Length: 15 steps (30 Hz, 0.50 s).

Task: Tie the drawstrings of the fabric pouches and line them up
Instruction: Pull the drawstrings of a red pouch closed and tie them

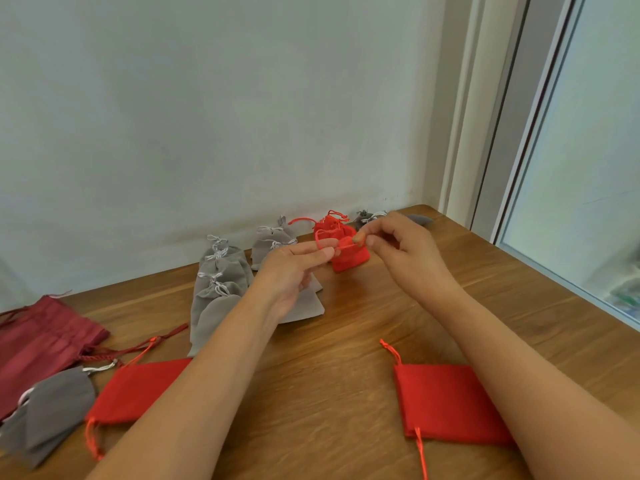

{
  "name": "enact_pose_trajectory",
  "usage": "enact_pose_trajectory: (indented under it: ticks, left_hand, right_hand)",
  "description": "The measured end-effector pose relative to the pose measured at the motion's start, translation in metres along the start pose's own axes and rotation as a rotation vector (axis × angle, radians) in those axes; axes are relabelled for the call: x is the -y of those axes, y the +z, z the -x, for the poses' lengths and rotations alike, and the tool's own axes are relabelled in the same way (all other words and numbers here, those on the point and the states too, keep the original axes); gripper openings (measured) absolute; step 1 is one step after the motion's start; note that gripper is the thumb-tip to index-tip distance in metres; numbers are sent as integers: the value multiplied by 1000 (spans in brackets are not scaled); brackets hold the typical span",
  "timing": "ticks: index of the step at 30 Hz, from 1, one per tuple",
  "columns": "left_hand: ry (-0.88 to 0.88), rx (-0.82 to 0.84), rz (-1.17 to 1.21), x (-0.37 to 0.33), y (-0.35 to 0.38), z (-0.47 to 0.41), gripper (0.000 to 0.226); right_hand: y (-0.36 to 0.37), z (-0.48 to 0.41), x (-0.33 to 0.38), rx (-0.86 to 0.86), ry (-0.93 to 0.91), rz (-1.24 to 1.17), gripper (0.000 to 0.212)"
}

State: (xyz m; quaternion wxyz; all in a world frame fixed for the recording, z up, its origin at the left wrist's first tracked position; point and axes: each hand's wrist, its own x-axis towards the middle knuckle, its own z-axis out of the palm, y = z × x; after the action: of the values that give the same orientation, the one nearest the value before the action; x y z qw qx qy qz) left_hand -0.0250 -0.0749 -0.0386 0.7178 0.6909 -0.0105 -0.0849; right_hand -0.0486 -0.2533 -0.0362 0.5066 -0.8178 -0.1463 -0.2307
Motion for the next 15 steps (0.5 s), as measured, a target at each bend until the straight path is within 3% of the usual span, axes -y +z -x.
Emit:
enact_pose_trajectory:
  ticks: [6, 10, 12, 15]
  left_hand:
    - [174, -4, -100, -1, 5, 3, 13]
    - [327, 18, -211, 2, 9, 5, 15]
    - [387, 28, -222, 4, 10, 5, 17]
    - [448, 39, -222, 9, 9, 2, 25]
  right_hand:
    - [-2, 2, 7, 74, -38, -21, 15]
    - [-4, 0, 3, 60, -10, -83, 19]
    - [-1, 0, -1, 110, 42, -71, 12]
    - [5, 0, -10, 199, 33, 37, 20]
